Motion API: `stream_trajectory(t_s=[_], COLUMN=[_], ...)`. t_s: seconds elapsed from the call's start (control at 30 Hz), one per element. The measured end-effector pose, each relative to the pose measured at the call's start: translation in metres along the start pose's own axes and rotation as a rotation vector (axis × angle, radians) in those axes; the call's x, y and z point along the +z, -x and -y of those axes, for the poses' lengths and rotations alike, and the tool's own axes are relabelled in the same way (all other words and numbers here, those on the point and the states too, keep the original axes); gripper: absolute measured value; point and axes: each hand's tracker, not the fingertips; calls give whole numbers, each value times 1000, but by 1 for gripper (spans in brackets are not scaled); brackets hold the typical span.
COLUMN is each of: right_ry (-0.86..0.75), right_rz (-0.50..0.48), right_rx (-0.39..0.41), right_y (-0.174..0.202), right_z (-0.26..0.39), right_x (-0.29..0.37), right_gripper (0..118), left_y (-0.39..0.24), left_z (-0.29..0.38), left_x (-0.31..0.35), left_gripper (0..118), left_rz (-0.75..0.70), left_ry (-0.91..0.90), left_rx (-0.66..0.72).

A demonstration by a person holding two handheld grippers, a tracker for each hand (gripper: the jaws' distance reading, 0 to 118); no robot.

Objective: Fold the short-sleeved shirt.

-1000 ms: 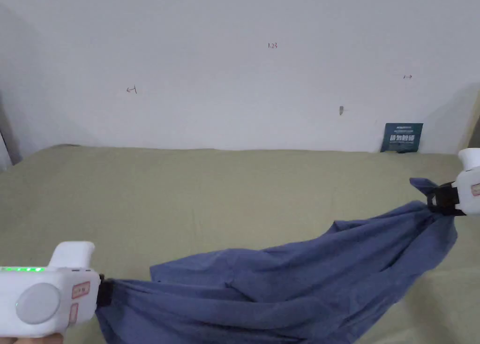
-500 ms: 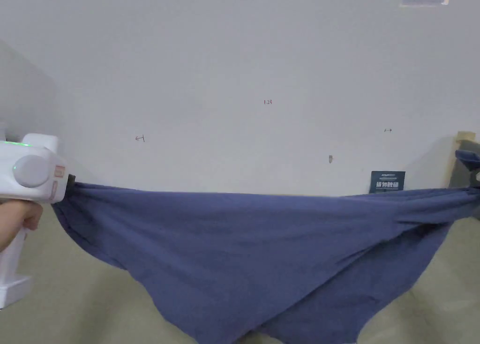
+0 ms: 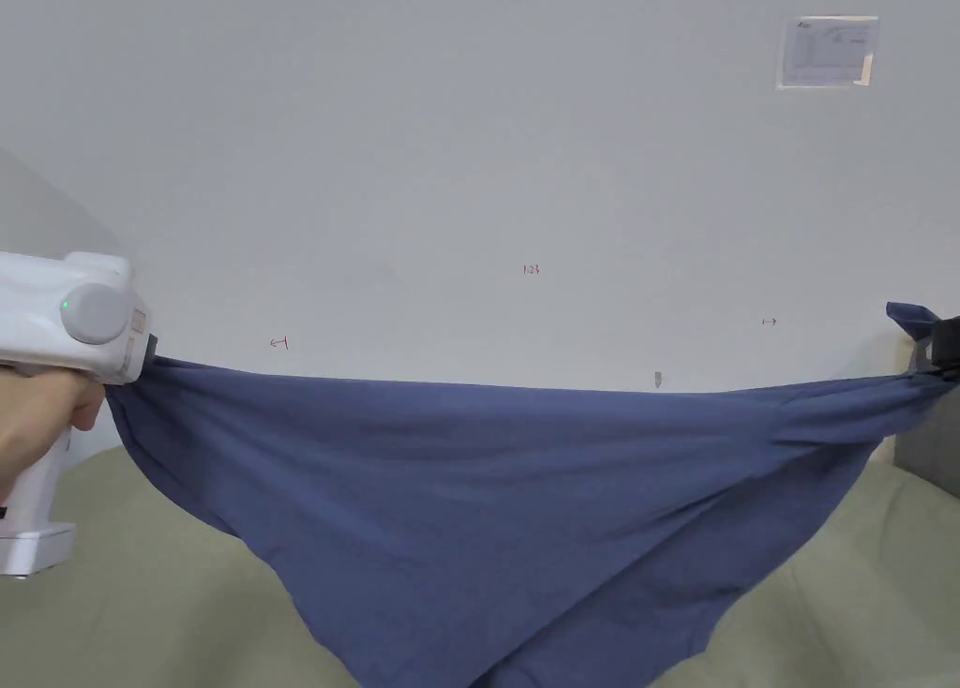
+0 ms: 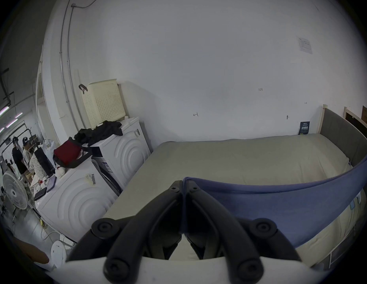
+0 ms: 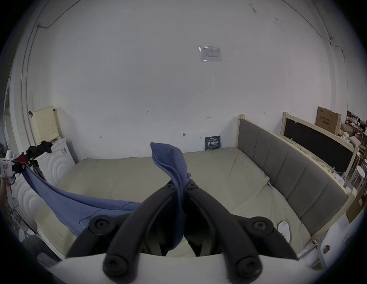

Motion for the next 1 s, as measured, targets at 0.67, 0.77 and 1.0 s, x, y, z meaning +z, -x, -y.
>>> stream_trajectory(t_s=[0.67,0.77,1.0], right_ry=[29,27,-6], right_rz=[29,50,61], right_rx=[32,41,43], right_y=[29,31,38], right_z=[-46,-60,-90], right_x=[-137,-157,-195], right_gripper=[5,5,5], left_y=[-50,-50,-62], left_z=[-60,-75,-106], left_x=[-115,-129,-157], left_gripper=[0,0,0], left_rz=[-36,-47,-57], left_ry=[-5,-15,-49], left_rx=[-24,-9,23])
